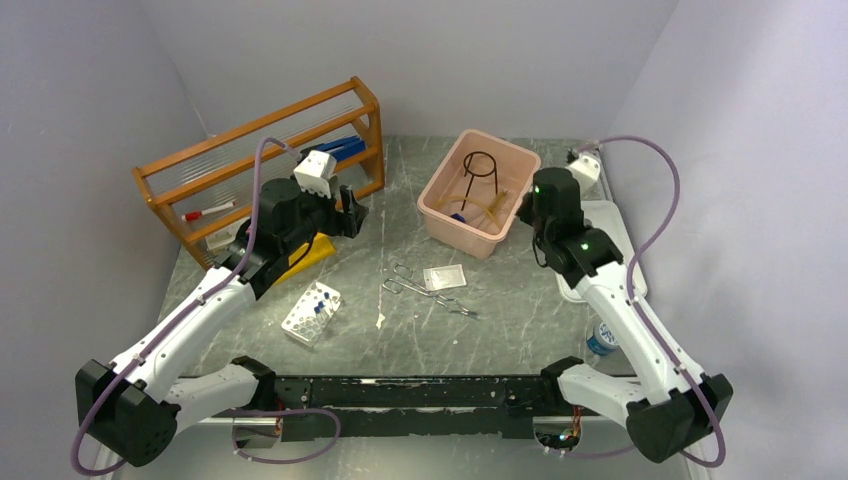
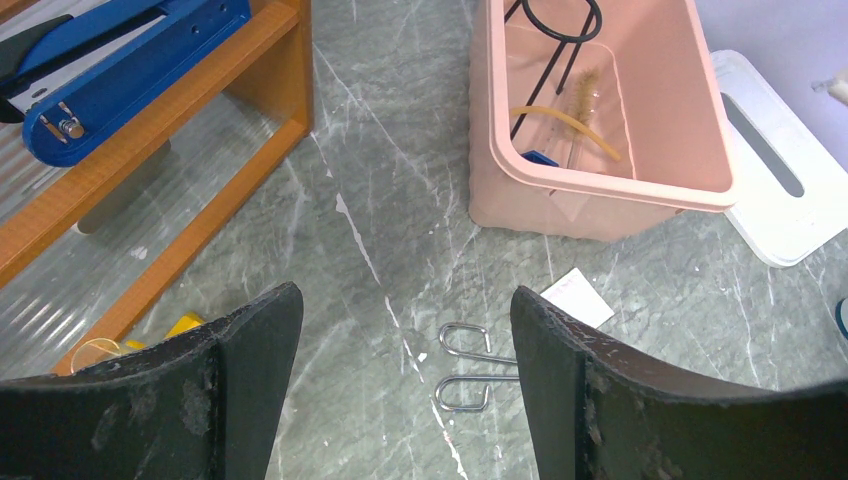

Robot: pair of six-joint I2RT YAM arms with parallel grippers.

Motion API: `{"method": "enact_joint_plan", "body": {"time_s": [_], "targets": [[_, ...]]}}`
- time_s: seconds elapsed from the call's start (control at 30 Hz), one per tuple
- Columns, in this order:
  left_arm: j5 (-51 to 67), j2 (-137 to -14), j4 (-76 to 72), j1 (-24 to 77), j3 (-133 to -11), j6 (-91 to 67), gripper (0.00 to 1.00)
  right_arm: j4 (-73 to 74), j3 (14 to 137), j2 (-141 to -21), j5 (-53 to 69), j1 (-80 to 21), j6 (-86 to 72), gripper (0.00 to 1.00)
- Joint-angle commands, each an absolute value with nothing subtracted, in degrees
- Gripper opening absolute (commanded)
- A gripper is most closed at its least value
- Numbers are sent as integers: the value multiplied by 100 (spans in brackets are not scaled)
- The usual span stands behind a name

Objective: Organize the chemistry lab equipment

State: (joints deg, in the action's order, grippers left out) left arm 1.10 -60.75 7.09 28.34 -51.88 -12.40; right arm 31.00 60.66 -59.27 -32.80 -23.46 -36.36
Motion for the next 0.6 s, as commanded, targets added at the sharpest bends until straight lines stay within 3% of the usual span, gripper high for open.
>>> {"method": "enact_joint_plan", "body": {"time_s": [0.0, 0.2, 0.57], "targets": [[55, -5990, 626, 2804, -5159, -1230, 80, 2123, 6501, -6433, -2099, -2328, -2910, 0], [110, -5985, 621, 2804, -5155, -1237, 80, 1432, 6779, -7467, -832, -2337, -2899, 0], [253, -6109, 606, 2804, -5168, -1239, 80, 978, 7229, -9238, 312, -2335, -3209, 0]]}}
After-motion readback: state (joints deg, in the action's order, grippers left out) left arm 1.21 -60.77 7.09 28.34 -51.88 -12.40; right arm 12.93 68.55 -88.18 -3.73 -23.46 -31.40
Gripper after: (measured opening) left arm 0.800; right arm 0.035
